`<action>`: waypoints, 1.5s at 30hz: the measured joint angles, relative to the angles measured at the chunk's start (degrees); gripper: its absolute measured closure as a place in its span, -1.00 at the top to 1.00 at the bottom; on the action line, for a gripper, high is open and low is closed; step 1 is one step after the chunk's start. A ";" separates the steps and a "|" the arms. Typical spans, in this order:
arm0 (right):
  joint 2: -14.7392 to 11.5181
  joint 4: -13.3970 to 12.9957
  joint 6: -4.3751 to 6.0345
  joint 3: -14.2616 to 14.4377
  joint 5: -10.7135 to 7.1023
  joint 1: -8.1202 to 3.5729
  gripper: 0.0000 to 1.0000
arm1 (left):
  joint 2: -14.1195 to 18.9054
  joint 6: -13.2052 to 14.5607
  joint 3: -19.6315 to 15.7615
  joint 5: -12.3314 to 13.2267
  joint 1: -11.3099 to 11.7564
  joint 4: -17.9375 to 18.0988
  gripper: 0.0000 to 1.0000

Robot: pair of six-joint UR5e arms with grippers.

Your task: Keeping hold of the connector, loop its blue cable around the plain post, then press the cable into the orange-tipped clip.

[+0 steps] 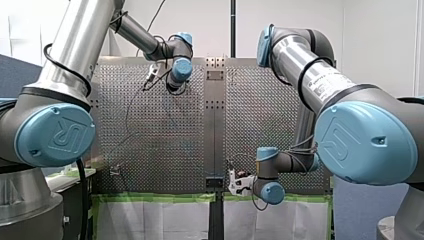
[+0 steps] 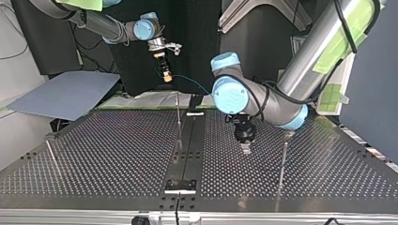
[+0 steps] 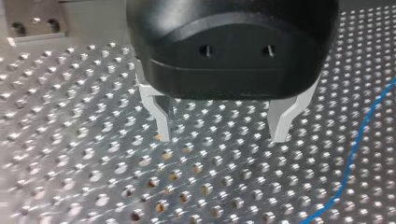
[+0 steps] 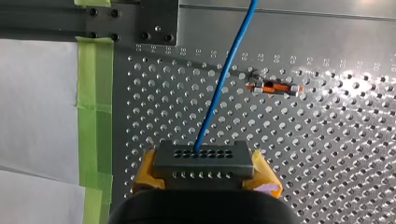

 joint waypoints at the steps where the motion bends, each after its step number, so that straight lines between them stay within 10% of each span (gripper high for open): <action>1: 0.00 0.00 0.00 0.00 0.01 0.03 -1.00 | -0.04 0.03 0.51 -0.12 0.01 -0.03 1.00; 45: 0.01 -0.14 0.00 -0.05 0.06 1.04 -1.00 | -9.26 2.05 5.44 -2.35 2.27 -3.72 1.00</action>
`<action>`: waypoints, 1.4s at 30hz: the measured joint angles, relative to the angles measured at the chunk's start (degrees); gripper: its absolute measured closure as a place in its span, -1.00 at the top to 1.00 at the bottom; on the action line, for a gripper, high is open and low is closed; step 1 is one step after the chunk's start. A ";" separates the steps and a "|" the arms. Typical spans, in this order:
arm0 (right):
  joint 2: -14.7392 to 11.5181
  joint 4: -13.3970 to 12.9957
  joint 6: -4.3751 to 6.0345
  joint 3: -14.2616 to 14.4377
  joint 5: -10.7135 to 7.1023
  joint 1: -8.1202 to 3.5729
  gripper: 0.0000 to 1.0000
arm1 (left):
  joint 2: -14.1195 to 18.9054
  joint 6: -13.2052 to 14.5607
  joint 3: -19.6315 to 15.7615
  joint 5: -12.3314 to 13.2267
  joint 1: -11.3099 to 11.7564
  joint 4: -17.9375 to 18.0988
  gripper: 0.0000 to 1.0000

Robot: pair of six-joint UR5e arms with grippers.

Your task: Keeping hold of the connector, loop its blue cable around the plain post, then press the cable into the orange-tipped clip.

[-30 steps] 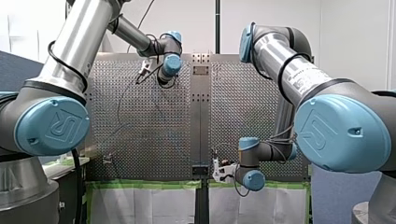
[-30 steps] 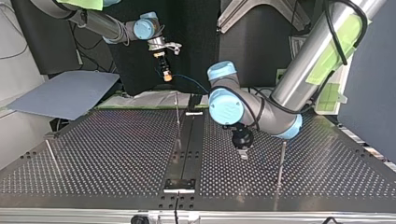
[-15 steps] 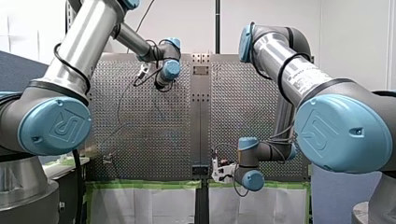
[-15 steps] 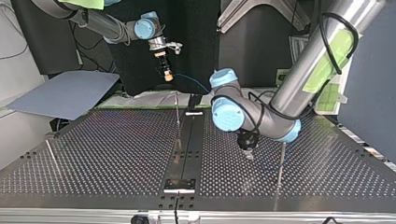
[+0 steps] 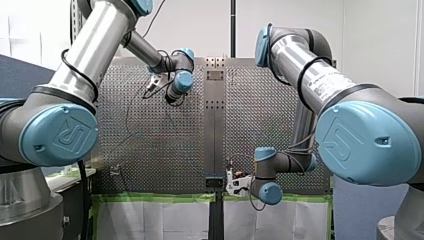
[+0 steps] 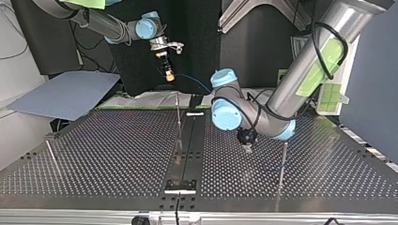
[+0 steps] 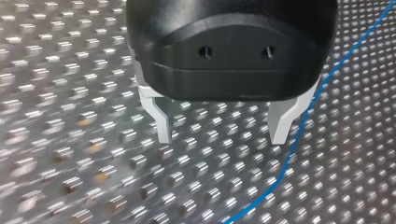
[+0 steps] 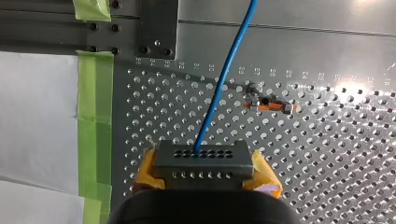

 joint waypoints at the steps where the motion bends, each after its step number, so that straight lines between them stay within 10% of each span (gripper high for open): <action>1: 0.00 0.02 0.00 0.01 0.00 0.01 -1.00 | -0.64 -0.19 -0.01 0.06 -0.08 -0.13 1.00; 42: -0.01 0.52 0.00 0.05 0.00 0.21 -1.00 | -13.70 -1.66 -3.24 3.00 -2.74 3.79 1.00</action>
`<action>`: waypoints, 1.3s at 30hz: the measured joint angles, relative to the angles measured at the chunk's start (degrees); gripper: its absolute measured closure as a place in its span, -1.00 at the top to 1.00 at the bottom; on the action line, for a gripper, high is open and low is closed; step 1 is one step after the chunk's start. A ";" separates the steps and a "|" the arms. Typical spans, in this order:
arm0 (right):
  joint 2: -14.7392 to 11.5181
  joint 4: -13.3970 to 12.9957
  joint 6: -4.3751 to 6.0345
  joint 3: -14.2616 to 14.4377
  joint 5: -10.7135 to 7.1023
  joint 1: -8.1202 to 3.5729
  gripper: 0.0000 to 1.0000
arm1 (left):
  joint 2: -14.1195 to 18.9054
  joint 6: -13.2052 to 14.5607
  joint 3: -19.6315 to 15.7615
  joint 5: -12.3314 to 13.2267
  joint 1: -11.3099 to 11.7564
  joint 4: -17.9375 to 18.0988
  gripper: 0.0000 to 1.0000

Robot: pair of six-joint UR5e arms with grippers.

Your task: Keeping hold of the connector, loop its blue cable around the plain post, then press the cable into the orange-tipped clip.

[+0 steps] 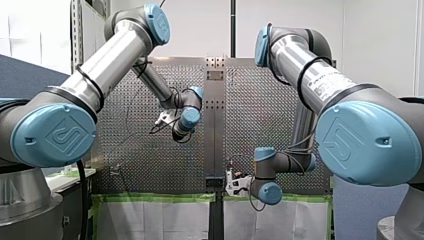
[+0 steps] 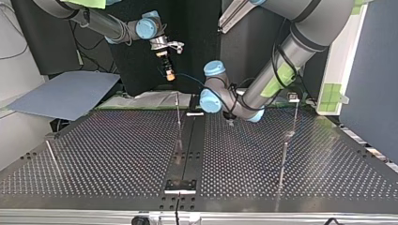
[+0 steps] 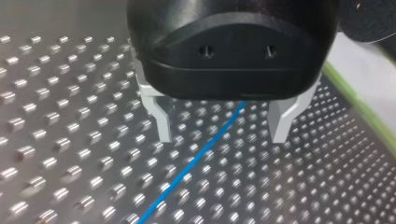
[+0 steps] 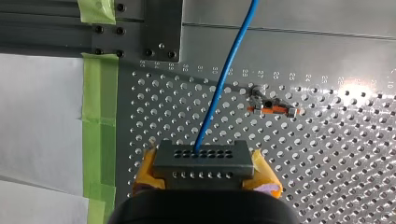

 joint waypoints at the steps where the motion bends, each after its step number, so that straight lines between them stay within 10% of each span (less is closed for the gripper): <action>1: 0.00 0.00 0.00 0.00 0.00 0.01 -1.00 | -0.53 0.04 -0.12 0.10 -0.15 0.06 1.00; 27: 0.01 0.05 -0.36 0.03 0.00 0.55 -1.00 | -8.65 1.19 -1.17 -0.82 -3.34 1.54 1.00; 39: 0.00 0.23 -0.19 0.00 -0.01 0.56 -1.00 | -9.15 -3.07 -1.63 4.68 -5.28 1.71 1.00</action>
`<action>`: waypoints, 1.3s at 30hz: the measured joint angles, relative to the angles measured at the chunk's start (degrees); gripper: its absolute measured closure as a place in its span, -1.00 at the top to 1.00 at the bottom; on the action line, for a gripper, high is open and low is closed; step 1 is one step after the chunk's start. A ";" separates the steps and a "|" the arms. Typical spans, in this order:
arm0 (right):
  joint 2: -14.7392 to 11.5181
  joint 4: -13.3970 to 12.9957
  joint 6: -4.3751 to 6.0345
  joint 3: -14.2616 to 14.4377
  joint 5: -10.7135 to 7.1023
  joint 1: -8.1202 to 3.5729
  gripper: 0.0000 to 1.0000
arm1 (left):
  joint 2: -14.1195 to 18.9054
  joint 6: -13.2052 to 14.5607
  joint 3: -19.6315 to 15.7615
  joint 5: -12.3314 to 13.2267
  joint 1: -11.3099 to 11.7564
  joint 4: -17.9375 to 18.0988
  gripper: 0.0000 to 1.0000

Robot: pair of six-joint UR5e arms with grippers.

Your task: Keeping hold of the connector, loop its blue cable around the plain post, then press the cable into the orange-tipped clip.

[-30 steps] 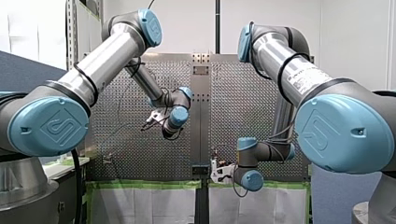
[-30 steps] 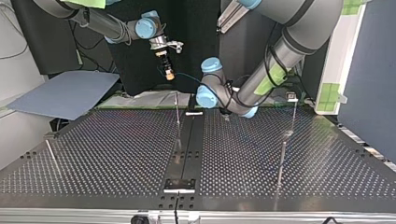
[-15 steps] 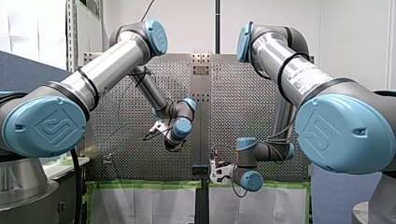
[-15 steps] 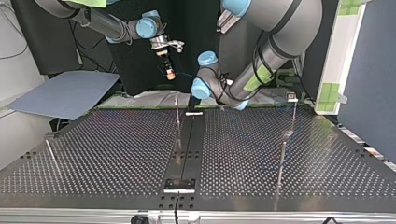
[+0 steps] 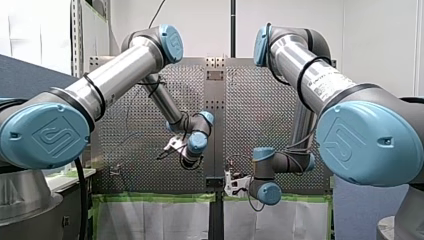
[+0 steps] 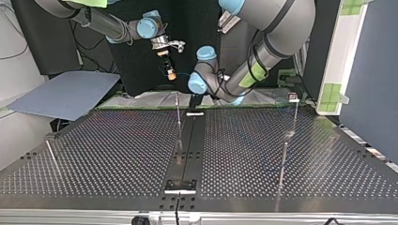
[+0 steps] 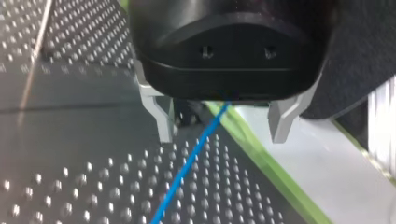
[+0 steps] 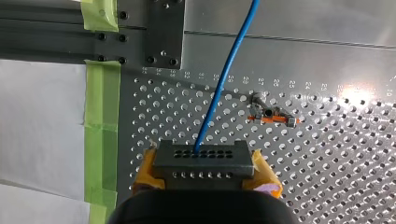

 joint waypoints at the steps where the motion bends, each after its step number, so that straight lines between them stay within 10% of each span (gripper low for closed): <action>1: 0.00 0.00 0.00 0.00 0.00 0.00 -1.00 | -0.09 -0.25 -0.05 0.61 -0.13 -0.30 1.00; 11: 0.01 -0.17 0.03 0.02 0.01 0.00 -1.00 | -3.39 -0.31 -0.40 3.84 -1.95 -1.37 1.00; 39: 0.01 0.03 0.10 0.02 -0.08 -0.06 -1.00 | -4.48 -14.63 -0.53 18.29 -2.97 5.97 1.00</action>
